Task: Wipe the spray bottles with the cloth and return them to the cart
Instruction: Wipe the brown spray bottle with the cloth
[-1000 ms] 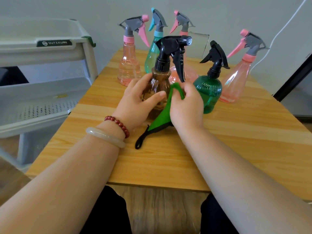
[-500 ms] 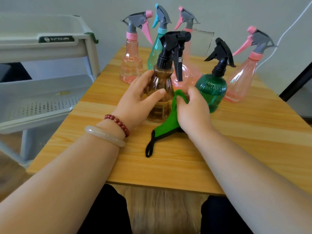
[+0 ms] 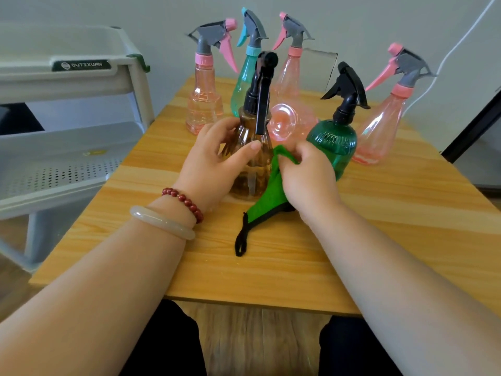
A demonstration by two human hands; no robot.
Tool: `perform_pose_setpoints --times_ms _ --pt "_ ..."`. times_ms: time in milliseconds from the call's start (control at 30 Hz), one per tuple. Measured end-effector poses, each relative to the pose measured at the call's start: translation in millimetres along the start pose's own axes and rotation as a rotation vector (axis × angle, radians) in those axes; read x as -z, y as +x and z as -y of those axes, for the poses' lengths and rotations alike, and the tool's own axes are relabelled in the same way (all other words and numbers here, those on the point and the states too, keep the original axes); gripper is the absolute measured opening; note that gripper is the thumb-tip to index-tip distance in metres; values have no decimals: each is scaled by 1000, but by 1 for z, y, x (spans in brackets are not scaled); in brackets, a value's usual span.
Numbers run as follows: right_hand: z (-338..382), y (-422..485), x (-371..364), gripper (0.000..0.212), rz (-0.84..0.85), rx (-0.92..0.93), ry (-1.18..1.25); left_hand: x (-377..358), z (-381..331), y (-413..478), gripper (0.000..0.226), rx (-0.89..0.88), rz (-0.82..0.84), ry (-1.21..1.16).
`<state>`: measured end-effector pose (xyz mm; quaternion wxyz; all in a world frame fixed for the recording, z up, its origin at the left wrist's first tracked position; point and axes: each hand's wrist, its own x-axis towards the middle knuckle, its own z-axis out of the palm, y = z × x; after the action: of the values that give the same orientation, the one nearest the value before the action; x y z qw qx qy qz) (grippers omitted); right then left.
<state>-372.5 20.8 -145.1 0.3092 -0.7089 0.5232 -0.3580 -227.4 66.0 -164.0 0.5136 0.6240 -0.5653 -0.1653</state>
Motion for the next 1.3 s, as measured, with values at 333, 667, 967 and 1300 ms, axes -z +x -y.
perform_pose_setpoints --times_ms 333,667,967,1300 --pt "8 -13 -13 27 -70 152 115 2 -3 -5 36 35 7 -109" --pt "26 -4 -16 24 -206 194 420 -2 4 -1 58 -1 53 -115" --pt "12 -7 0 17 -30 -32 204 -2 -2 -2 53 11 33 -109" --pt "4 -5 -8 21 -20 28 125 -2 4 0 53 -21 7 -38"
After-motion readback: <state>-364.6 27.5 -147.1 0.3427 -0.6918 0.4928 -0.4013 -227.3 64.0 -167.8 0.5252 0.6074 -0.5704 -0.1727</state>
